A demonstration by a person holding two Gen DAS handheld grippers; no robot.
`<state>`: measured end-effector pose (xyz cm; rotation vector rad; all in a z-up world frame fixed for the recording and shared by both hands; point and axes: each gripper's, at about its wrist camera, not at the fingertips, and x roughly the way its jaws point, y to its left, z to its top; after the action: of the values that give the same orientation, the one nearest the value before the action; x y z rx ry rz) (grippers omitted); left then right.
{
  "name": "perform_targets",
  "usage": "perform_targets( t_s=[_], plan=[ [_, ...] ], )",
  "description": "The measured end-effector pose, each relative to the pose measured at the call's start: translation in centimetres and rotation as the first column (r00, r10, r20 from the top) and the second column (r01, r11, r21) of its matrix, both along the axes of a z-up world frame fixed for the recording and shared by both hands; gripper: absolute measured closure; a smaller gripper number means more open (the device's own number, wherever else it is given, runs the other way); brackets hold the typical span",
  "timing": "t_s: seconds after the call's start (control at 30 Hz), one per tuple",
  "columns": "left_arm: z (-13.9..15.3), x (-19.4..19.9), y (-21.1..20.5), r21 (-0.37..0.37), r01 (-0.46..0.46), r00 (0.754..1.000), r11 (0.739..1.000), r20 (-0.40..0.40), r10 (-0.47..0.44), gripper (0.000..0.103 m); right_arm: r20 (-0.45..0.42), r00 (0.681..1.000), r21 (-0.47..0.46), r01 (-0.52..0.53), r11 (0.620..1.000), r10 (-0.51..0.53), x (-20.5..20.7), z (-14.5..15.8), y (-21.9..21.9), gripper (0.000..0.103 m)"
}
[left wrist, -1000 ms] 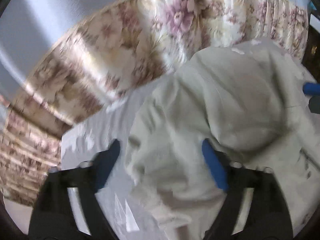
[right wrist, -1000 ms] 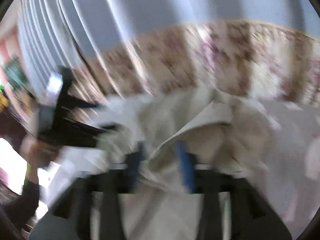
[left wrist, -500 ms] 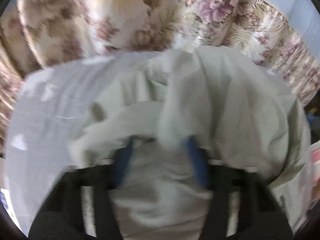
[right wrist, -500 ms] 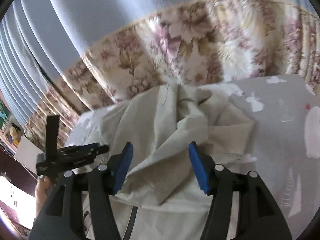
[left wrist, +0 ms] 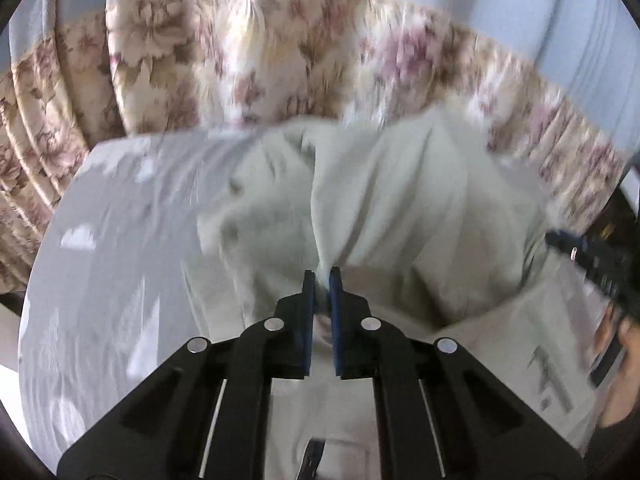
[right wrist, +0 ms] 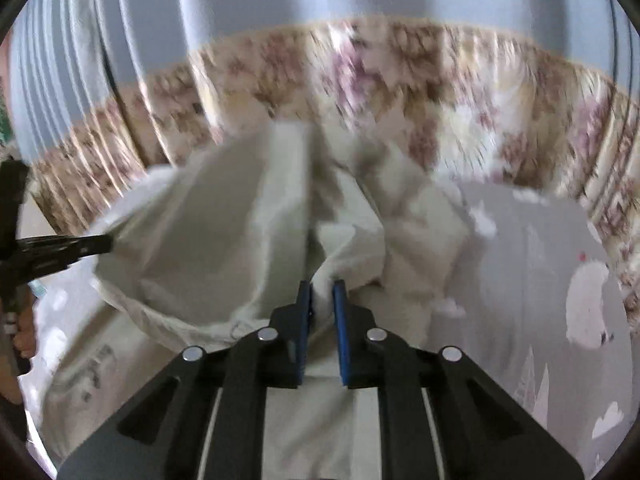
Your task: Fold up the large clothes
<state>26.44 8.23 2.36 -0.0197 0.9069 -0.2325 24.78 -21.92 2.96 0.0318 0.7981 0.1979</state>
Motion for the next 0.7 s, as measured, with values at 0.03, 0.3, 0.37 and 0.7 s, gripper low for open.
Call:
perform_targets(
  t_s=[0.03, 0.3, 0.37, 0.7],
  plan=[
    [-1.4, 0.0, -0.5, 0.041, -0.011, 1.0, 0.999, -0.011, 0.011, 0.097, -0.018, 1.0, -0.022, 0.01, 1.0, -0.011, 0.3, -1.0, -0.2, 0.091],
    [-5.0, 2.5, 0.1, 0.009, -0.037, 0.994, 0.999, -0.103, 0.038, 0.078, -0.053, 0.998, -0.145, 0.034, 0.989, -0.042, 0.9, -3.0, -0.2, 0.075],
    [-3.5, 1.2, 0.5, 0.042, -0.056, 0.998, 0.998, -0.039, 0.058, 0.05, -0.025, 0.999, -0.08, 0.041, 0.996, -0.043, -0.1, -1.4, -1.0, 0.064],
    [-2.2, -3.3, 1.6, 0.181, -0.127, 0.991, 0.975, 0.074, 0.115, 0.012, 0.08, 0.997, -0.117, 0.013, 0.993, -0.003, -2.6, 0.2, 1.7, 0.058]
  ],
)
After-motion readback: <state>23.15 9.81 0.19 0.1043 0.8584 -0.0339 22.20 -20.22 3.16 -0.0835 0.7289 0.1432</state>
